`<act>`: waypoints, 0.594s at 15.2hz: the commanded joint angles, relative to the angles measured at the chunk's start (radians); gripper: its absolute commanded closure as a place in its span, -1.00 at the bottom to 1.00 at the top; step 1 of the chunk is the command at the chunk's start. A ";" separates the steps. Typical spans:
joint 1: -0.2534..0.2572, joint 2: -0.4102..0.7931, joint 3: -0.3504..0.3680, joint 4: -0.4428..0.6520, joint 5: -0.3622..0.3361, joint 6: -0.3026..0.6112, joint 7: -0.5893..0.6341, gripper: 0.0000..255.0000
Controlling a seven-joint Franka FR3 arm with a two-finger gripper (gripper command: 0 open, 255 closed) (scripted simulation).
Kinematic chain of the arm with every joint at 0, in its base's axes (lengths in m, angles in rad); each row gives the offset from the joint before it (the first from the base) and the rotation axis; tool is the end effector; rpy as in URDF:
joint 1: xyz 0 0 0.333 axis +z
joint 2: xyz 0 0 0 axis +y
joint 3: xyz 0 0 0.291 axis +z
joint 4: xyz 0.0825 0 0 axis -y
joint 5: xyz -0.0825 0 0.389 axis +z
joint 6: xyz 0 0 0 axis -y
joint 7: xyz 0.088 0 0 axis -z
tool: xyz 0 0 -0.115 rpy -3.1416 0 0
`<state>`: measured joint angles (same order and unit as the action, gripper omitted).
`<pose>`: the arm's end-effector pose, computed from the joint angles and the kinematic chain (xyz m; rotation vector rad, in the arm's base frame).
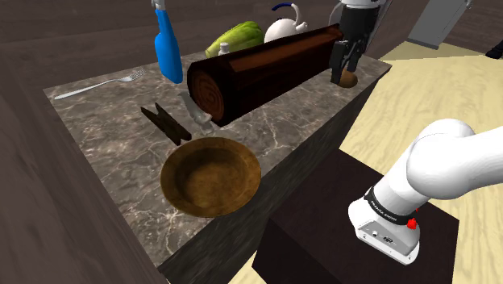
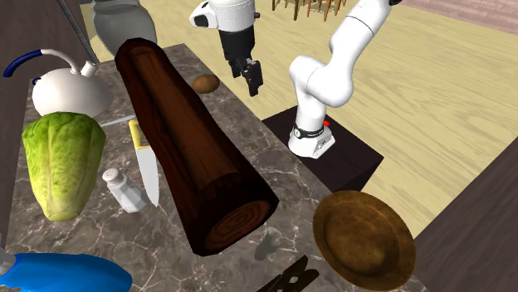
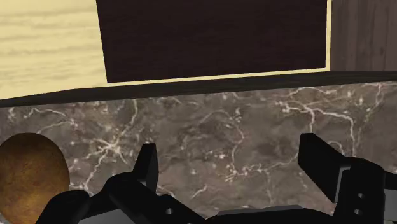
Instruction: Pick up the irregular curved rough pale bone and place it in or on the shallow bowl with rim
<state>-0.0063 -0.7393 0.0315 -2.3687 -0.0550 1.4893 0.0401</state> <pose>0.3292 0.0032 0.5372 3.0539 -0.0385 -0.2113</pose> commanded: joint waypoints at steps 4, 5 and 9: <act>0.035 0.045 0.037 0.009 0.034 0.071 0.009 -1.00; 0.047 0.061 0.050 0.013 0.044 0.094 0.012 -1.00; 0.090 0.128 0.101 0.038 0.078 0.184 0.023 -1.00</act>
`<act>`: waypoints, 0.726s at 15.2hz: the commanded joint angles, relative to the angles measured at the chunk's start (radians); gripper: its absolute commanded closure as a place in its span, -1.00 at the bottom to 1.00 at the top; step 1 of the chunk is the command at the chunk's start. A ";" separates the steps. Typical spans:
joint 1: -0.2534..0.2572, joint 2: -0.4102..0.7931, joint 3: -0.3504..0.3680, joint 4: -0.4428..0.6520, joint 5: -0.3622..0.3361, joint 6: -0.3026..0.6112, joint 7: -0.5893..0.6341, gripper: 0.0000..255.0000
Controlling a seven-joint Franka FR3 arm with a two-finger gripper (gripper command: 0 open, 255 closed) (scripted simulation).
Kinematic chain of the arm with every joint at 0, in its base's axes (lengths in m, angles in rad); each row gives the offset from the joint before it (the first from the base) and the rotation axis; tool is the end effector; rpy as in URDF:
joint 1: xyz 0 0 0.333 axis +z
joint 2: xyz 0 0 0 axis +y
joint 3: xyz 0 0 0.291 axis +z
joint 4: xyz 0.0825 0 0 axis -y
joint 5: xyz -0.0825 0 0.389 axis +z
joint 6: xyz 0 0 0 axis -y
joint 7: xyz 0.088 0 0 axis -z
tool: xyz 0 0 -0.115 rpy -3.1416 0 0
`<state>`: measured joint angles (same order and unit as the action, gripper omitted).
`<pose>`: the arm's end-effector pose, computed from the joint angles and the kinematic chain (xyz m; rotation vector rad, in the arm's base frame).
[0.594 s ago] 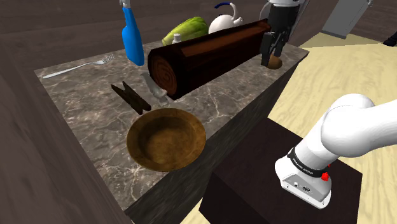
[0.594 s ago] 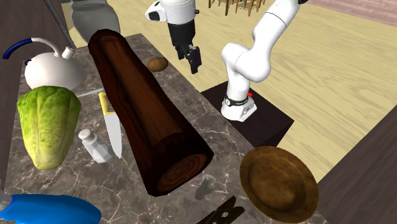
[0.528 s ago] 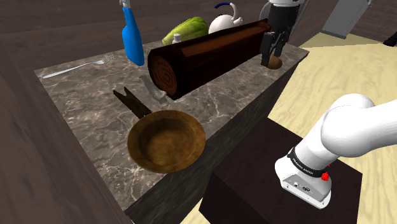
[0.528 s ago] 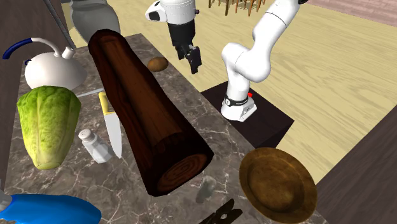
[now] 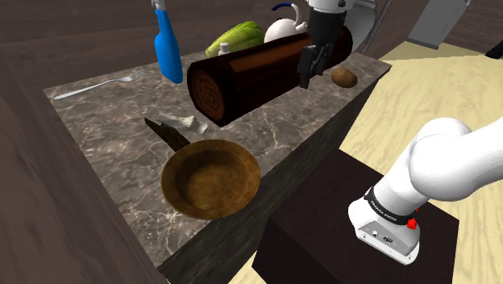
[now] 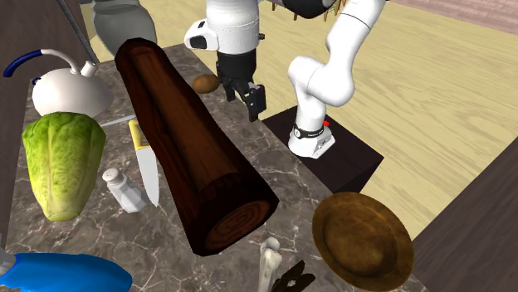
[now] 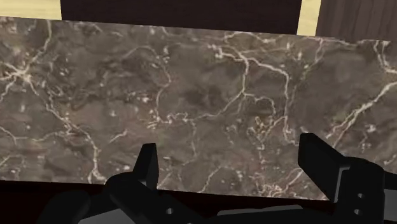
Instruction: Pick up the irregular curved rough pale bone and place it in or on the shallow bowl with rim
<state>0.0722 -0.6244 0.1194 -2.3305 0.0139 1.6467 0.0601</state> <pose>0.3672 0.0778 0.5247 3.0735 0.1622 -0.0861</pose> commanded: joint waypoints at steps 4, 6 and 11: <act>0.050 0.084 0.065 0.037 0.033 0.111 0.012 -1.00; 0.068 0.121 0.092 0.059 0.041 0.152 0.017 -1.00; 0.108 0.217 0.159 0.124 0.046 0.245 0.033 -1.00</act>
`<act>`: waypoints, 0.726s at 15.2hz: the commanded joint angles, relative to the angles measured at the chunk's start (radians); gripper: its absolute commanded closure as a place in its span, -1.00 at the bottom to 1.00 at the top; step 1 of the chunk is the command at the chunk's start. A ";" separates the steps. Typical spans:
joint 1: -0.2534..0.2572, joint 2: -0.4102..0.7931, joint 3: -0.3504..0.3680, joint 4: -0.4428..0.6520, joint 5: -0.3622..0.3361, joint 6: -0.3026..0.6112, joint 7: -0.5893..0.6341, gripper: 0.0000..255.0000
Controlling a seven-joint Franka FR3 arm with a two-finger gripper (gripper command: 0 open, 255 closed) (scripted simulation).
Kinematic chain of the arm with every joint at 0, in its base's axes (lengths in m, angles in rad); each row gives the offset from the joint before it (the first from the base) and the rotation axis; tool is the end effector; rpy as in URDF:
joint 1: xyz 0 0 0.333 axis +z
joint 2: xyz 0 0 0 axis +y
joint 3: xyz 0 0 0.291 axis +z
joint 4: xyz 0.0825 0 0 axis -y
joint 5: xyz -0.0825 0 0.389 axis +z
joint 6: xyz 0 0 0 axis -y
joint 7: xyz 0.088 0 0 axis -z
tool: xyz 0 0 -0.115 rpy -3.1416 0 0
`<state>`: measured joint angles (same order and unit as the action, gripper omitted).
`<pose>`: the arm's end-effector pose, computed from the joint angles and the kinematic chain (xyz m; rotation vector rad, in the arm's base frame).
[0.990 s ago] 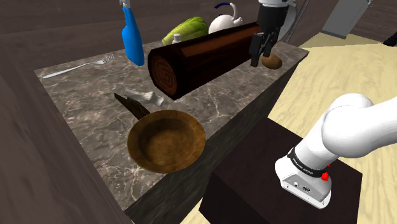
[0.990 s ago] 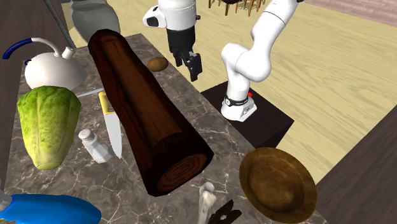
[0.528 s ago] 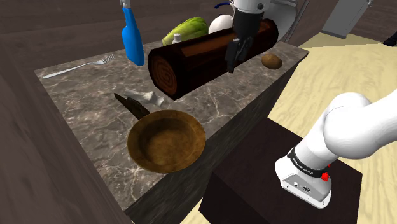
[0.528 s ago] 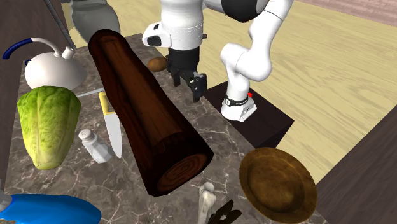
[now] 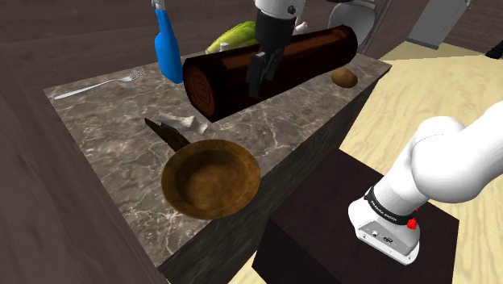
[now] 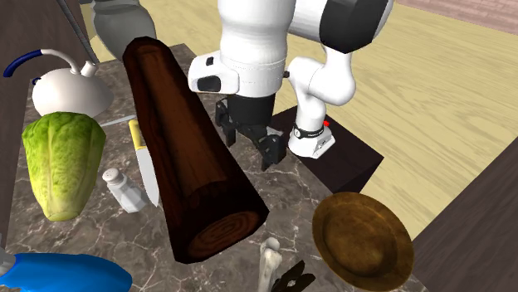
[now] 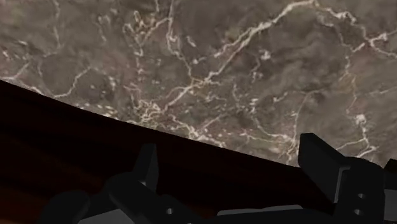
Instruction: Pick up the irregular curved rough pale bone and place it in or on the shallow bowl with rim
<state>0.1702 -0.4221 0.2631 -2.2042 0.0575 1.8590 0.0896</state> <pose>0.4052 0.2034 0.5162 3.0686 0.4801 0.1170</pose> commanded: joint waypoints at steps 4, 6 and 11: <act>0.037 0.095 0.070 0.060 -0.010 0.099 0.019 -1.00; 0.050 0.136 0.098 0.094 -0.022 0.130 0.029 -1.00; 0.076 0.225 0.157 0.172 -0.062 0.187 0.055 -1.00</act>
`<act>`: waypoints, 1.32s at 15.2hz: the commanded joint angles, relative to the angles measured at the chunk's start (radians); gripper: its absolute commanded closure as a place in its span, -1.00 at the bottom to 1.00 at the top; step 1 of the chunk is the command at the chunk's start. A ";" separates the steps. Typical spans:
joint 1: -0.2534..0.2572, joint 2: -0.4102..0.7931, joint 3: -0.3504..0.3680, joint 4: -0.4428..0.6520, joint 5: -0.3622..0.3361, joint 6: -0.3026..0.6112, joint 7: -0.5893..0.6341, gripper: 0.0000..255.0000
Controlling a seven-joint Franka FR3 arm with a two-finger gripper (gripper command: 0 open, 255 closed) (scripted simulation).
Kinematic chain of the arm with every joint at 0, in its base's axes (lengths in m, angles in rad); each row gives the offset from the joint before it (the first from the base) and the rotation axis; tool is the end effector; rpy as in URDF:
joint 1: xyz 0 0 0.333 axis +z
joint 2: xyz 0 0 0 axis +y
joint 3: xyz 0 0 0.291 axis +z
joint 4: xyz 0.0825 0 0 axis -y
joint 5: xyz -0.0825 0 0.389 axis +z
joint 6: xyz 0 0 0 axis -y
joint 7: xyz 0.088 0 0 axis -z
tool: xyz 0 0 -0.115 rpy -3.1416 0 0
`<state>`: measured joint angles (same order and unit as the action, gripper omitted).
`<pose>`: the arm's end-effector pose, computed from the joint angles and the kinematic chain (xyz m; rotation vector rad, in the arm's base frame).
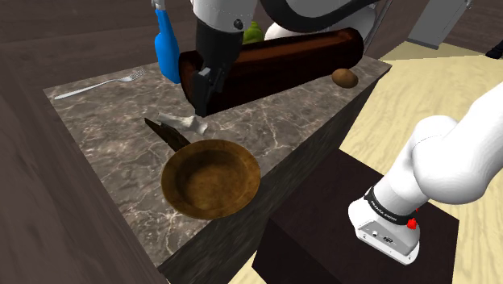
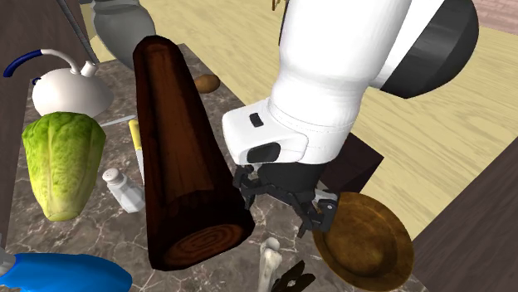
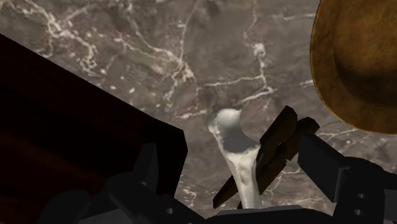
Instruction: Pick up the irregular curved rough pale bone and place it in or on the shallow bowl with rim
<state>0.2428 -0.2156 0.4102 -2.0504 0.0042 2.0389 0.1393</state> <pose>0.4129 0.3295 0.5084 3.0200 0.7899 0.3188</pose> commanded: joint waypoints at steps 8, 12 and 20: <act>0.000 0.060 0.017 -0.041 -0.028 0.105 0.019 -1.00; -0.001 0.060 0.018 -0.041 -0.028 0.105 0.019 -1.00; -0.007 0.037 0.005 -0.051 -0.014 0.095 -0.006 1.00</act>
<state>0.2368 -0.1781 0.4159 -2.1006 -0.0106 2.1357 0.1342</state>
